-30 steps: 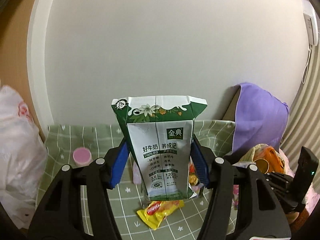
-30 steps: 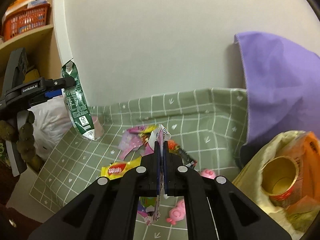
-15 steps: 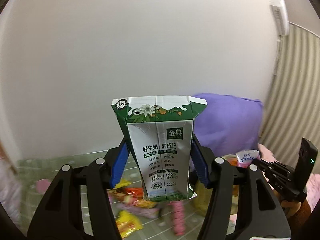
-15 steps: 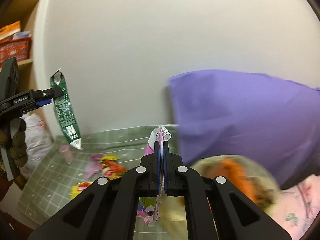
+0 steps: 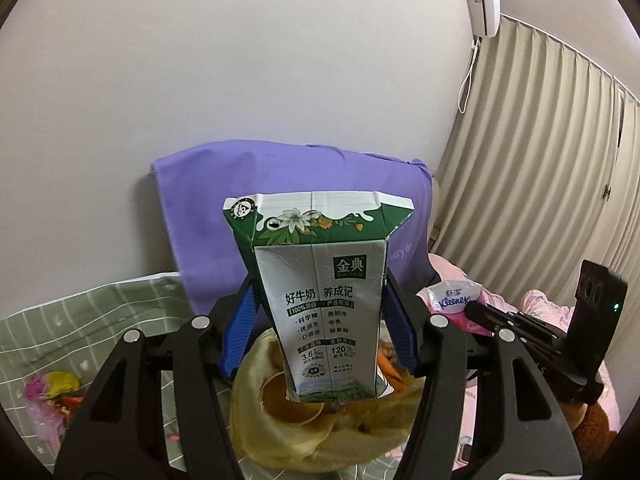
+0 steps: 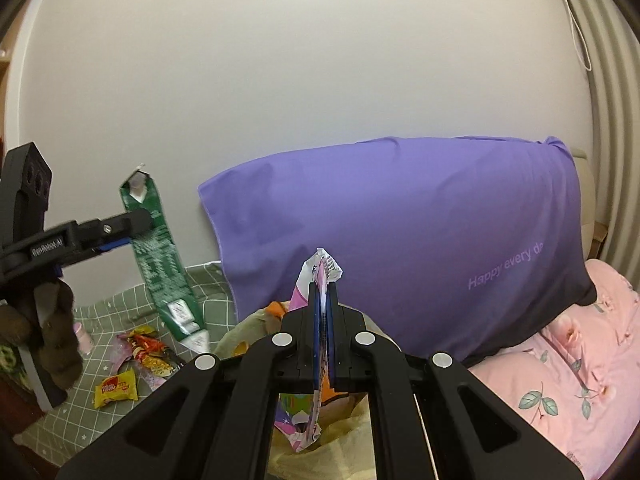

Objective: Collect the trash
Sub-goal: 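Carry the carton and pink wrapper over the yellow bag and release both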

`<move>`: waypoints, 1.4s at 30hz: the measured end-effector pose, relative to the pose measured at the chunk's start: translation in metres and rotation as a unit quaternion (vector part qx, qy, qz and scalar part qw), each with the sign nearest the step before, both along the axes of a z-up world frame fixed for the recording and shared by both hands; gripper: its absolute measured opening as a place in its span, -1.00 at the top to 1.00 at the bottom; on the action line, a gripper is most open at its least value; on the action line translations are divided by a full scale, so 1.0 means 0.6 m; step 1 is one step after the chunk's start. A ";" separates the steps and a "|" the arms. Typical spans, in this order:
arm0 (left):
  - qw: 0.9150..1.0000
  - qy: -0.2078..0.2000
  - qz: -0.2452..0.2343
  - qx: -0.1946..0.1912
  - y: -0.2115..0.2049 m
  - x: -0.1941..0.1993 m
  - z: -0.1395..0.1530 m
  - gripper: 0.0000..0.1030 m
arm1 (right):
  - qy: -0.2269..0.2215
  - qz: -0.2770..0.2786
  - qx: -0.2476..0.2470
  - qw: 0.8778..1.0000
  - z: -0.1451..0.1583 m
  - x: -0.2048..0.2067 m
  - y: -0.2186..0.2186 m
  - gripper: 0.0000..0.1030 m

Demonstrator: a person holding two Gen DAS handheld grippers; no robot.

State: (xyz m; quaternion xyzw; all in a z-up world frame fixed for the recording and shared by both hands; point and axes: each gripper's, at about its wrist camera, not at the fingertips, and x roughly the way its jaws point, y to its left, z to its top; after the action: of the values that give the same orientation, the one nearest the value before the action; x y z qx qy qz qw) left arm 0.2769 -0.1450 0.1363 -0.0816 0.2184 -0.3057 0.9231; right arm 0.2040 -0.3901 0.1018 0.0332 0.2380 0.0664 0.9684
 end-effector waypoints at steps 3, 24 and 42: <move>1.000 0.005 -0.007 0.006 -0.025 0.004 -0.033 -0.08 | 0.000 0.013 0.014 1.000 -0.018 0.025 -0.005 0.92; 0.991 0.109 -0.048 0.063 -0.114 0.089 -0.207 -0.02 | 0.085 0.064 -0.043 0.993 -0.157 0.085 -0.022 0.92; 0.991 0.128 -0.038 0.008 -0.059 0.082 -0.240 -0.02 | 0.071 0.079 -0.024 0.994 -0.141 0.089 -0.003 0.92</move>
State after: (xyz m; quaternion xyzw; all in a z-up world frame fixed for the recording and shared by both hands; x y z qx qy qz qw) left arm 0.3261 -0.1805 -0.0076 -0.1041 0.3405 -0.3261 0.8757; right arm 0.2575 -0.3918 0.0169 -0.0042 0.3098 0.1348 0.9412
